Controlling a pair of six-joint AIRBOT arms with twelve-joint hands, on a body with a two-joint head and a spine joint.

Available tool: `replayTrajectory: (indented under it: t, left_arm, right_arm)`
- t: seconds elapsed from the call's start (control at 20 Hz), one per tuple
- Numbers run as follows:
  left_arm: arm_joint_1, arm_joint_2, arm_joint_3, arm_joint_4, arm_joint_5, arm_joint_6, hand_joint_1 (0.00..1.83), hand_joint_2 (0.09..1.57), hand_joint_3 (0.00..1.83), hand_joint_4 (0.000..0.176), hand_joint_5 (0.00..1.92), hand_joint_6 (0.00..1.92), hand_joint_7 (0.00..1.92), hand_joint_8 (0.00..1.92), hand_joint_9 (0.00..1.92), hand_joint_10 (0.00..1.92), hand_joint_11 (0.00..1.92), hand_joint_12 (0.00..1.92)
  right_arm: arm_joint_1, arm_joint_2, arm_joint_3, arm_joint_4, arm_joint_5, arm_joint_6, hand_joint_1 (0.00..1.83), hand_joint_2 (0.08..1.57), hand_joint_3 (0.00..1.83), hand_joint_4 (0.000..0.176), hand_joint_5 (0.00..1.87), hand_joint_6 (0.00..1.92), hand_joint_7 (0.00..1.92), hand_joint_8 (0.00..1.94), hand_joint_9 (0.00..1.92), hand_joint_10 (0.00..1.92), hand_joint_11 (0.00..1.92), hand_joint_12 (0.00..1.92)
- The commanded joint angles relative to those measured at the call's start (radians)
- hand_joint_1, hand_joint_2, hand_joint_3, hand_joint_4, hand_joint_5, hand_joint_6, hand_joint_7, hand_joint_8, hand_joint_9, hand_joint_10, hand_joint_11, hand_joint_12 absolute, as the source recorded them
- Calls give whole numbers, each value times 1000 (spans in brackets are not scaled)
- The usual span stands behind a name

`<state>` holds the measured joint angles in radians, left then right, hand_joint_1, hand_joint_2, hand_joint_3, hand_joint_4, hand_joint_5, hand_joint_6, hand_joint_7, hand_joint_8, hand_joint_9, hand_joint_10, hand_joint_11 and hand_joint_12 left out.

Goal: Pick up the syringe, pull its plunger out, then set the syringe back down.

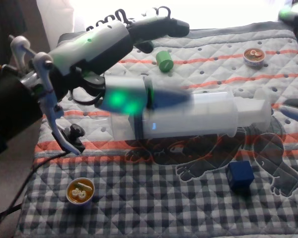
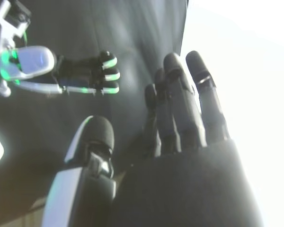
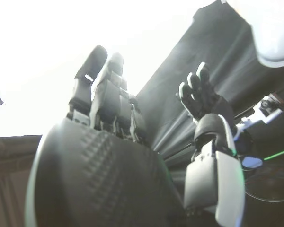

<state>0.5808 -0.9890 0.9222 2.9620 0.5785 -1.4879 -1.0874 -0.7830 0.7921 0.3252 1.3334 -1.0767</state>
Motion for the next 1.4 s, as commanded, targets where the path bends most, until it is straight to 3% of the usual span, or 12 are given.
replayTrajectory:
  t: [0.0, 0.1, 0.15, 0.35, 0.4, 0.5, 0.65, 0.85, 1.1, 1.2, 1.25, 1.35]
  left_arm:
    - [-23, -15, -6, -15, 91, 71, 588, 739, 58, 0, 287, 41, 176, 9, 133, 142, 0, 1155]
    - [-35, -36, -22, -104, 88, 275, 625, 713, 24, 0, 291, 21, 228, 14, 177, 134, 0, 1149]
    - [-36, -44, -28, -114, 90, 314, 684, 700, 13, 0, 297, 18, 261, 19, 196, 128, 0, 1047]
    - [-36, -79, 1, -135, 49, 314, 790, 706, 1, 0, 315, 10, 278, 10, 229, 118, 0, 1267]
    - [-41, -91, 16, -140, 28, 314, 799, 692, 0, 0, 325, 11, 303, 16, 253, 131, 0, 1299]
    - [-60, -130, 55, -148, -37, 314, 822, 691, 0, 0, 280, 4, 244, 2, 184, 101, 0, 1098]
    - [-79, -190, 128, -164, -138, 313, 791, 723, 6, 0, 264, 2, 197, 4, 140, 63, 0, 824]
    - [-93, -256, 222, -202, -245, 313, 906, 718, 1, 0, 306, 5, 234, 5, 196, 58, 0, 1044]
    - [-75, -332, 333, -256, -360, 314, 834, 749, 10, 0, 340, 8, 319, 21, 317, 105, 0, 1318]
    - [-65, -357, 369, -271, -391, 314, 846, 729, 1, 0, 401, 10, 429, 20, 164, 814, 0, 1609]
    - [-58, -371, 391, -282, -408, 314, 849, 774, 15, 0, 359, 4, 368, 8, 63, 833, 0, 1499]
    - [-42, -394, 426, -297, -437, 314, 896, 803, 8, 0, 415, 10, 457, 35, 88, 952, 0, 1646]
  right_arm:
    - [11, -2, 6, -14, 111, 1, 1002, 869, 15, 0, 480, 192, 412, 288, 87, 974, 0, 1480]
    - [11, -3, 7, -10, 106, 1, 1006, 872, 3, 0, 476, 211, 373, 400, 76, 972, 0, 1395]
    - [10, -3, 8, -8, 105, 1, 1001, 870, 1, 0, 470, 214, 359, 429, 76, 951, 0, 1318]
    - [13, -11, 9, -8, 105, 1, 957, 886, 1, 0, 453, 204, 284, 559, 93, 839, 0, 1072]
    - [13, -12, 9, -9, 105, 1, 937, 887, 1, 0, 455, 202, 282, 568, 101, 834, 0, 1100]
    - [14, -14, 9, -11, 105, 1, 929, 913, 5, 0, 452, 192, 319, 531, 131, 832, 0, 1218]
    - [19, -20, 12, -16, 105, 1, 967, 937, 7, 0, 487, 182, 417, 499, 195, 832, 0, 1224]
    - [26, -30, 16, -24, 105, 3, 993, 946, 4, 0, 523, 202, 451, 518, 254, 874, 0, 1328]
    - [29, -34, 26, -33, 105, 35, 1001, 966, 6, 0, 561, 226, 463, 559, 298, 855, 0, 1393]
    - [30, -34, 26, -36, 105, 38, 1012, 976, 3, 0, 601, 190, 476, 599, 288, 952, 19, 1472]
    - [31, -35, 26, -38, 105, 38, 1020, 985, 3, 0, 621, 180, 489, 625, 298, 1010, 67, 1509]
    - [32, -36, 26, -41, 105, 40, 992, 1004, 3, 0, 639, 157, 466, 690, 306, 1093, 186, 1527]
